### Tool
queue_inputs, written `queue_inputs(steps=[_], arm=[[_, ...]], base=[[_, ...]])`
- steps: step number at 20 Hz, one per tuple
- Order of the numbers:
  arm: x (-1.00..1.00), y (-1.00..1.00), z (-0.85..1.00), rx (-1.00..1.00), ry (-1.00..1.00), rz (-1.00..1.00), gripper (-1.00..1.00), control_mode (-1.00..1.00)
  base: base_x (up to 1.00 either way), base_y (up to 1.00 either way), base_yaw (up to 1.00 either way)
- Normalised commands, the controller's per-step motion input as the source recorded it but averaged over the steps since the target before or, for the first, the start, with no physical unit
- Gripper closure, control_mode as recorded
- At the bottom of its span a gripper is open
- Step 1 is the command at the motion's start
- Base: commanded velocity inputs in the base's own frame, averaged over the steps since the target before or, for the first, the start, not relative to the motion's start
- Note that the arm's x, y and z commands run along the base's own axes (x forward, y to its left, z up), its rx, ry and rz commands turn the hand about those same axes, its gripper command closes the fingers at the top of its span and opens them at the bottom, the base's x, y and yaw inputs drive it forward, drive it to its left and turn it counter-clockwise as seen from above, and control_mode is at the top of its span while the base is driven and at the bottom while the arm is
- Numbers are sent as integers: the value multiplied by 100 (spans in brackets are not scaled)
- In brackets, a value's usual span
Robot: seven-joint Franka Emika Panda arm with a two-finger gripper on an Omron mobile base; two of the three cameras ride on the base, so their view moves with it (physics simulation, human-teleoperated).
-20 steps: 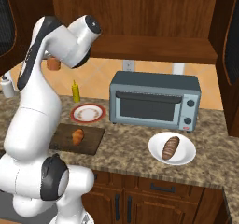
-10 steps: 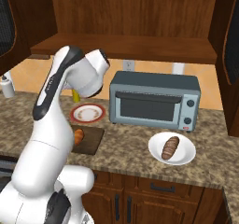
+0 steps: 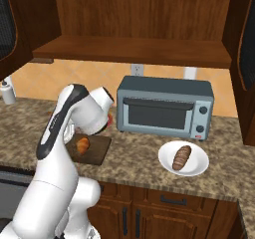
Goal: From the different types of pastries on the counter, select a croissant and place it on the cutting board. Then retrieve a jar of jam from the cabinet and place it alongside the croissant on the cutting board.
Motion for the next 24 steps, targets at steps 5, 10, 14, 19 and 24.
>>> queue_inputs(steps=[5,10,14,19,24], arm=[[60,13,-39,22,-5,15,100,-100],[98,30,-41,13,0,14,100,-100],[61,0,-36,-18,22,1,100,-100],[5,-4,-55,-21,31,0,100,-100],[26,1,-32,-1,-3,0,100,-100]], base=[[0,0,0],[0,0,0],[0,0,0],[0,0,0],[0,0,0]])
